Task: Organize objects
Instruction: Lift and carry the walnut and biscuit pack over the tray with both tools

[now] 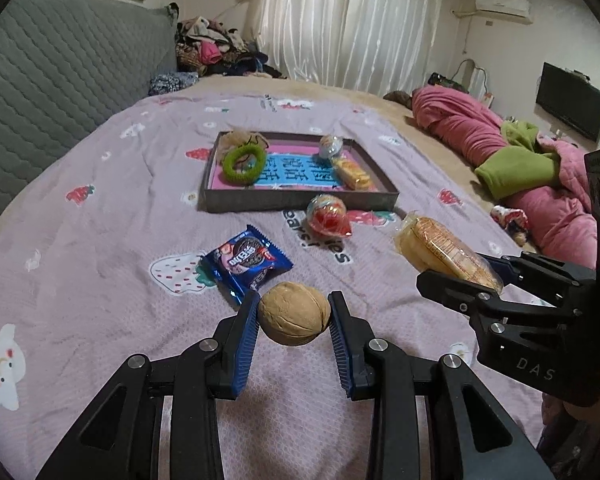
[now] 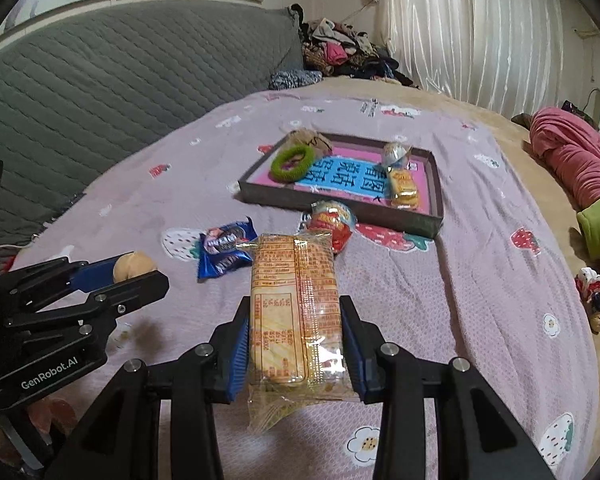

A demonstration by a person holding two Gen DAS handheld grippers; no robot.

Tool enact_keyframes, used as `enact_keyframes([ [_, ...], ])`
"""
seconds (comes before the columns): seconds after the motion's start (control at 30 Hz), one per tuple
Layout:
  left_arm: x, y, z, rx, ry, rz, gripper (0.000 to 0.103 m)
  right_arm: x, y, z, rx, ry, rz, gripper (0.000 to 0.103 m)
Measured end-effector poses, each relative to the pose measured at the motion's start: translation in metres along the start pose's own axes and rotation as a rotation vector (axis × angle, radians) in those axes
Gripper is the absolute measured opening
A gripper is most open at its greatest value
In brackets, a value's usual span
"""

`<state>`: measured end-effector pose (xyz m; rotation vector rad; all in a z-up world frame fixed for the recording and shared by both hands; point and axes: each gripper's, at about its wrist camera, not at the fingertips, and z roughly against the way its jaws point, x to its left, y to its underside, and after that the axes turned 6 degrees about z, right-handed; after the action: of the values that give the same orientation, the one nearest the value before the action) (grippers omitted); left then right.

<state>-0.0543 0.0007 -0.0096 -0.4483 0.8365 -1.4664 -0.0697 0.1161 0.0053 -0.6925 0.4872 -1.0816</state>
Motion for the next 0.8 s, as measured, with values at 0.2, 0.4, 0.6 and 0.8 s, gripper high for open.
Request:
enact_keyframes([
  [0.2,-0.006,-0.005,0.023,-0.036,0.001,-0.004,0.035,0.004,-0.007,0.022,-0.047,-0.008,-0.001,0.041],
  [0.4,-0.012,-0.012,0.044,-0.080,-0.016,-0.011,0.035,0.007,-0.016,0.043,-0.112,-0.006,0.002,0.041],
  [0.6,-0.012,-0.020,0.061,-0.121,-0.041,-0.005,0.035,0.005,-0.024,0.062,-0.169,-0.014,-0.004,0.041],
  [0.8,-0.017,-0.027,0.073,-0.150,-0.052,-0.009,0.035,0.005,-0.031,0.077,-0.217,-0.018,-0.009,0.041],
])
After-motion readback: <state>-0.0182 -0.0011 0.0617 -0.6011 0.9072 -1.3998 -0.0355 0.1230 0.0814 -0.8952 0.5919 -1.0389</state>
